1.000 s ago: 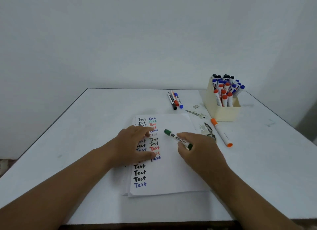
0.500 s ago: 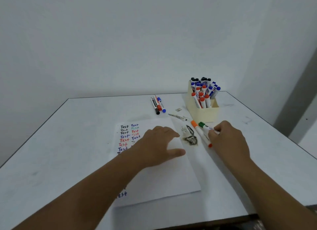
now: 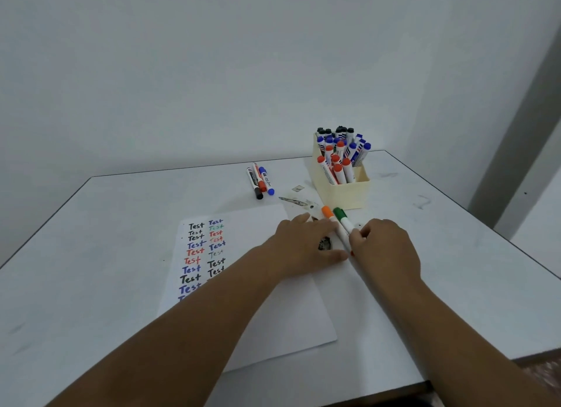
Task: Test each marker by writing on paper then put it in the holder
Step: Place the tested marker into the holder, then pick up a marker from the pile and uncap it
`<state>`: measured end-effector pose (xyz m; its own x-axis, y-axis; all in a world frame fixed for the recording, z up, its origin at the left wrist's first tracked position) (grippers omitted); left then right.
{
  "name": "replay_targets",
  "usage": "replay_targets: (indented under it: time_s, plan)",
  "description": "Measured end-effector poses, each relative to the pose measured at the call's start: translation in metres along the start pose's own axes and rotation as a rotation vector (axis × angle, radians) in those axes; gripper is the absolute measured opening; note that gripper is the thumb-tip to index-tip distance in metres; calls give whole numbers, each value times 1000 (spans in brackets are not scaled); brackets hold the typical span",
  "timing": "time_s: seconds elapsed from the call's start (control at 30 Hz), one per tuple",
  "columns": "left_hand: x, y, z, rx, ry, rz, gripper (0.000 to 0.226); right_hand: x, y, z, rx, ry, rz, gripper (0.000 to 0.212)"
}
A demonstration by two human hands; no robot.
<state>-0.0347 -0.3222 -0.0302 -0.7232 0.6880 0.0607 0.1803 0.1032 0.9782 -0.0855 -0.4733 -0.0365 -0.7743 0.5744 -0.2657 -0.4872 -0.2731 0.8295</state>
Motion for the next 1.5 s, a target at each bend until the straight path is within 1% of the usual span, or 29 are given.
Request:
replay_targets:
  time_s: [0.2,0.5,0.7,0.77,0.87,0.93,1.0,1.07,1.13,1.2,1.27,1.37,1.43,1.5]
  plan:
    - [-7,0,-9,3,-20,-77,69,-1,0,-3,-90,-24,4,28]
    - [-13,0,-21,-51,-36,-44,72,0,1,-5,-93,-36,13,29]
    - [-12,0,-15,-21,-44,-46,75,2,7,-4,-109,-38,-8,32]
    - [-10,2,-10,-21,-57,-63,71,5,10,3,-70,-2,-38,37]
    - [-6,14,6,-21,-62,-177,56,9,12,27,-99,159,-67,35]
    - [-2,27,24,-11,-41,-264,39,13,10,48,-137,263,-20,34]
    - [2,35,48,-28,-7,-331,23,17,3,71,-144,341,70,32]
    - [4,44,77,-47,61,-395,19,20,-6,91,-136,367,170,32]
    - [5,51,108,-29,156,-433,22,24,-18,104,-122,387,249,34]
    - [3,56,136,-18,240,-410,26,29,-30,106,-133,394,284,34]
    - [0,57,157,0,300,-336,36,33,-40,101,-166,388,283,32]
    - [-6,58,174,22,314,-250,50,33,-49,96,-160,376,285,30]
    - [-12,55,180,10,303,-197,53,32,-51,97,-173,388,278,28]
    - [-18,51,183,6,300,-186,51,32,-51,97,-170,405,290,26]
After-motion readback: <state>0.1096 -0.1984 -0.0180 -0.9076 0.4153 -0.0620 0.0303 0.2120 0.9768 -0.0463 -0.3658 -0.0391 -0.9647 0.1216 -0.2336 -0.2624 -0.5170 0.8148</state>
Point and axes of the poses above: each hand's wrist, its own x-axis away from the middle knuckle, its own y-axis out of the back of the hand, z = x × y, the point moved 5 cm from there along -x, towards the middle knuckle, and after that the axes turned 7 degrees about -y, right-handed, at the moved point
